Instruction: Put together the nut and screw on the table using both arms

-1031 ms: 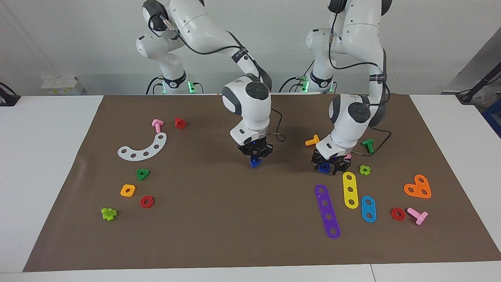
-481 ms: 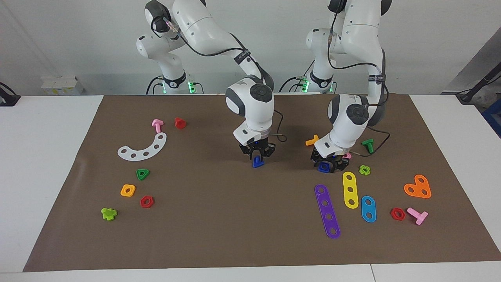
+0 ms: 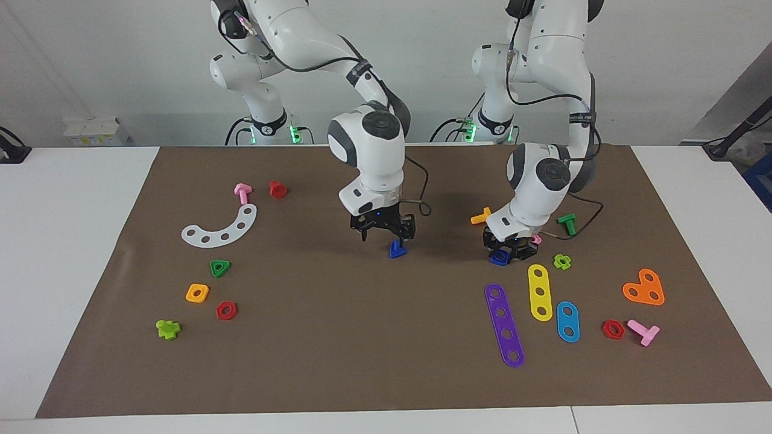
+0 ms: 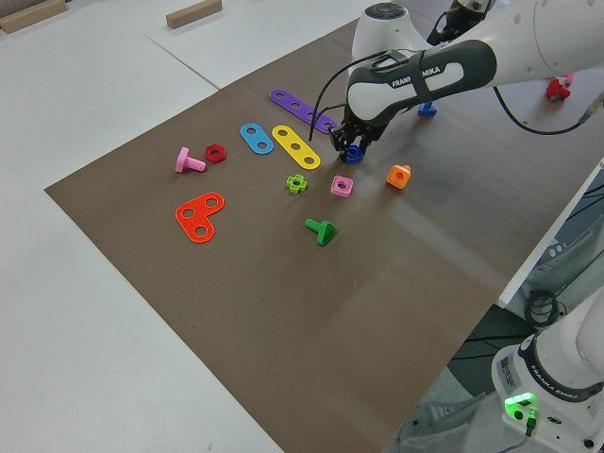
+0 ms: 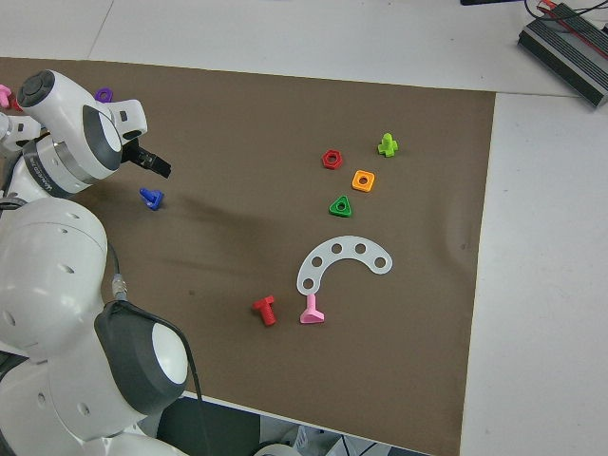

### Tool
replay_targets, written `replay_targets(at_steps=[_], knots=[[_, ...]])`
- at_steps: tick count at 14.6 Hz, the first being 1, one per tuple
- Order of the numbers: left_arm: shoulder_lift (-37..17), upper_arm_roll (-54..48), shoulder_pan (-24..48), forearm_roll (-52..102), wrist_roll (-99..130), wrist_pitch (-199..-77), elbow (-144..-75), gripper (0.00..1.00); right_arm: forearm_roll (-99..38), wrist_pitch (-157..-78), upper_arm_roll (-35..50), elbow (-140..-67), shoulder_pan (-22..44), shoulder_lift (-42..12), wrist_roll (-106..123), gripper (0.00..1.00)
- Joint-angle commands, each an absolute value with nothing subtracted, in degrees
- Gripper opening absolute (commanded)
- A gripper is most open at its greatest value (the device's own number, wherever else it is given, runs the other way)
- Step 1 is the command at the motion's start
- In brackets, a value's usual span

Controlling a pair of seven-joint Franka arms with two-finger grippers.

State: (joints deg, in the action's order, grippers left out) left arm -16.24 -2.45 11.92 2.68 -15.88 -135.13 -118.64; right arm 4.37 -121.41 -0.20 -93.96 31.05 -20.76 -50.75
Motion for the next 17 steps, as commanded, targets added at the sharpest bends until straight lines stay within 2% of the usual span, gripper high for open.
replay_targets(at_steps=[1, 3, 5, 7, 10, 13, 17], knots=[[-15.4, -1.8, 12.6, 3.9, -15.4, -133.6, -117.8, 0.0, 4.4, -117.6, 0.6, -98.2, 24.5, -12.2, -44.9, 1.0], [-16.0, -1.8, 13.2, 5.4, -7.3, -130.4, -113.6, 0.0, 3.3, -115.0, 0.6, -100.8, 19.6, -7.4, -39.4, 1.0], [-16.4, -1.7, 18.3, 6.5, 3.0, -129.8, -112.0, 0.0, 1.7, -113.6, 0.6, -105.4, 15.1, -2.0, -32.5, 1.0], [-16.5, -1.8, 22.7, 6.5, 11.8, -130.3, -111.3, 0.0, 1.6, -111.5, 0.5, -106.6, 11.2, 0.4, -28.5, 1.0], [-17.9, -1.8, 29.2, 6.6, 21.6, -131.2, -107.2, 0.0, 1.6, -109.2, 0.4, -105.6, 5.9, 2.0, -22.3, 1.0], [-19.4, -1.7, 34.7, 10.3, 25.1, -133.5, -105.1, 0.0, 1.5, -104.0, 0.1, -99.7, 3.4, 1.1, -16.5, 1.0], [-22.1, -1.6, 37.0, 9.9, 26.3, -135.6, -103.9, 0.0, 0.9, -101.2, 0.1, -94.7, 1.0, -0.4, -14.9, 1.0]])
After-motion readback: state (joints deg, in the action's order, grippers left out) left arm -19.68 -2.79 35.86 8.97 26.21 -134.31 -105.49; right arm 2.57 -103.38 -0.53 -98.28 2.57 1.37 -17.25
